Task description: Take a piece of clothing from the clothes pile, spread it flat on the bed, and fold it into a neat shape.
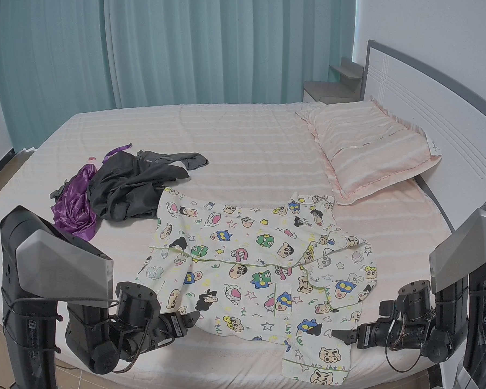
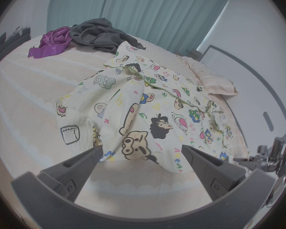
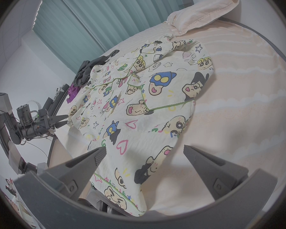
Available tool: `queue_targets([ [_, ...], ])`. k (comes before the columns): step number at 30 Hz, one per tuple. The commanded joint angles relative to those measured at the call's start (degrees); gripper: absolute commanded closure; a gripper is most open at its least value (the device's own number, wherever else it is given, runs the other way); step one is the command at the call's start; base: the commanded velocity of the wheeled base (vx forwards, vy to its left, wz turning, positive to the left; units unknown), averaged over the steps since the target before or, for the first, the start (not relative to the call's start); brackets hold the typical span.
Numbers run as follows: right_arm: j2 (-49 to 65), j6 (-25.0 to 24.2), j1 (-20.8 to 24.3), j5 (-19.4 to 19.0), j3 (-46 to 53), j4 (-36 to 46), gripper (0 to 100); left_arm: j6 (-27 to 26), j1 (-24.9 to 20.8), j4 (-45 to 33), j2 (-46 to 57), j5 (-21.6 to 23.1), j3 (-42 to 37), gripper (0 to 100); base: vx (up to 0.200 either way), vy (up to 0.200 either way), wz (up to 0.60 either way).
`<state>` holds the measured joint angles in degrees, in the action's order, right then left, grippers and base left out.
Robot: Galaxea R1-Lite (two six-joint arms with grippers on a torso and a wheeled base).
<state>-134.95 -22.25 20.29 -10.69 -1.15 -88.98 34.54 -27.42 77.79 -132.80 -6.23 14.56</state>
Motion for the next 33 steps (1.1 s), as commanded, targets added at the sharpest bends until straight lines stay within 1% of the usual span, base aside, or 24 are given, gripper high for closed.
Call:
queue_targets([
  [1,-0.05,0.01,0.02,-0.03,0.00,-0.76,0,2.91,-0.36,0.43,3.78,0.08,-1.11,0,0.000,0.000,0.00],
  [6,-0.05,0.01,0.02,-0.03,0.00,-0.76,0,5.63,-0.44,0.43,6.59,0.08,-1.37,0,0.000,0.000,0.00],
  [10,-0.05,0.01,0.02,-0.03,0.00,-0.76,0,7.65,-0.53,0.43,6.94,-0.10,-1.46,0,0.000,0.000,0.00],
  [11,-0.05,0.01,0.02,-0.03,0.00,-0.76,0,8.97,-0.53,0.43,7.21,-0.19,-1.55,0,0.000,0.000,0.00],
  [12,-0.05,0.01,0.02,-0.03,0.00,-0.76,0,8.97,-0.53,0.43,7.21,-0.19,-1.55,0,0.000,0.000,0.00],
  [13,-0.05,0.01,0.02,-0.03,0.00,-0.76,0,10.90,-0.62,0.43,7.38,-0.19,-2.08,0,0.000,0.000,0.00],
  [15,-0.05,0.01,0.02,0.06,0.00,-0.76,0,12.31,-0.88,0.43,7.38,-0.10,-2.69,0,0.000,0.000,0.00],
  [21,-0.23,0.10,0.02,0.06,0.00,-0.76,0,13.63,-1.24,0.52,8.61,-0.19,-3.39,0,0.000,0.000,0.00],
  [23,-0.23,0.10,0.02,0.06,0.00,-0.76,0,17.23,-0.71,0.52,12.22,-0.27,-3.22,0,0.000,0.000,0.00],
  [25,-0.23,0.10,0.02,-0.03,0.00,-0.76,0,19.08,-0.44,0.43,13.54,-0.45,-2.95,0,0.000,0.000,0.00],
  [26,-0.23,0.19,0.02,0.06,0.00,-0.76,0,21.54,0.79,0.43,14.86,-0.98,-2.60,0,0.000,0.000,0.00],
  [27,-0.23,0.19,0.02,0.06,0.00,-0.76,0,22.15,1.66,0.43,15.12,-1.24,-2.34,0,0.000,0.000,0.00],
  [29,-0.23,0.19,0.11,-0.03,0.09,-0.76,0,22.15,3.95,0.43,14.68,-1.42,-1.99,0,0.000,0.000,0.00],
  [30,-0.23,0.19,0.11,-0.03,0.09,-0.76,0,22.15,3.95,0.43,14.68,-1.42,-1.99,0,0.000,0.000,0.00],
  [31,-0.23,0.19,0.11,-0.03,0.09,-0.76,0,22.15,6.24,0.43,14.33,-1.50,-1.55,0,0.000,0.000,0.00],
  [33,-0.23,0.19,0.19,-0.03,0.09,-0.76,0,22.24,8.52,0.43,12.57,-1.86,-0.76,0,0.000,0.000,0.00],
])
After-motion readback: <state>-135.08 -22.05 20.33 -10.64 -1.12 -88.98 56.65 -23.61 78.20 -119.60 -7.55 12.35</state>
